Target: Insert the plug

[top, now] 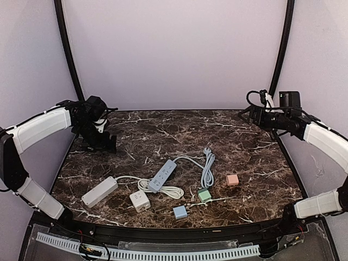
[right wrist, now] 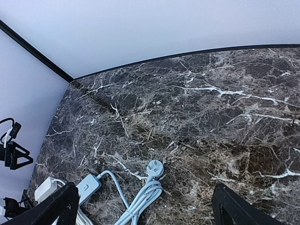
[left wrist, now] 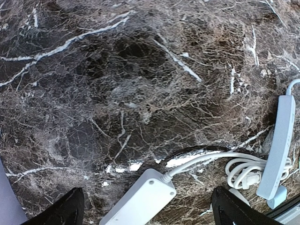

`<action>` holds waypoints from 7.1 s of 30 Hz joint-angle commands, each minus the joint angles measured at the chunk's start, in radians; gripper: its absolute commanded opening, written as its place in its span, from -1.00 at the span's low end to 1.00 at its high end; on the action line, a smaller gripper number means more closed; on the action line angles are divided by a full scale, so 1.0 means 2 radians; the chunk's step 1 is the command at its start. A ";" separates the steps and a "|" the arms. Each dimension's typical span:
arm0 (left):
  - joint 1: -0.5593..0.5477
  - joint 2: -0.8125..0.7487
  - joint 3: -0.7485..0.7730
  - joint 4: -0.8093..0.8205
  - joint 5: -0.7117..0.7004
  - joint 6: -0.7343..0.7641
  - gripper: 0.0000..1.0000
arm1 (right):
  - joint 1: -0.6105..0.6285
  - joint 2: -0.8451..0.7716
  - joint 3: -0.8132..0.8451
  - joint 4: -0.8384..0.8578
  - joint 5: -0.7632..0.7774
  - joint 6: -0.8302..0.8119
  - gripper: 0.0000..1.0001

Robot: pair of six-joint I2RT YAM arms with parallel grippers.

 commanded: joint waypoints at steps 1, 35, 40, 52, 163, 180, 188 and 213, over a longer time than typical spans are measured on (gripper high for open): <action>-0.033 0.010 0.030 -0.024 -0.012 -0.012 0.93 | 0.005 -0.018 -0.007 -0.042 0.038 0.011 0.97; -0.292 0.302 0.298 -0.051 -0.051 0.044 0.86 | 0.009 -0.054 -0.056 -0.176 0.116 -0.010 0.97; -0.303 0.325 0.308 -0.060 -0.097 0.039 0.74 | 0.009 -0.052 -0.062 -0.177 0.114 -0.008 0.97; -0.331 0.361 0.301 -0.068 -0.144 0.040 0.55 | 0.009 -0.044 -0.073 -0.182 0.125 0.001 0.97; -0.276 0.086 0.142 0.087 0.033 0.086 0.75 | 0.142 -0.060 -0.130 -0.160 0.021 -0.529 0.97; -0.280 0.081 0.123 0.092 0.033 0.079 0.69 | 0.156 0.004 -0.176 -0.077 0.042 -0.614 0.96; -0.280 0.071 0.108 0.091 0.029 0.078 0.67 | 0.156 0.043 -0.176 -0.045 0.050 -0.616 0.93; -0.281 0.052 0.065 0.111 0.027 0.079 0.64 | 0.156 0.070 -0.208 -0.005 0.085 -0.552 0.33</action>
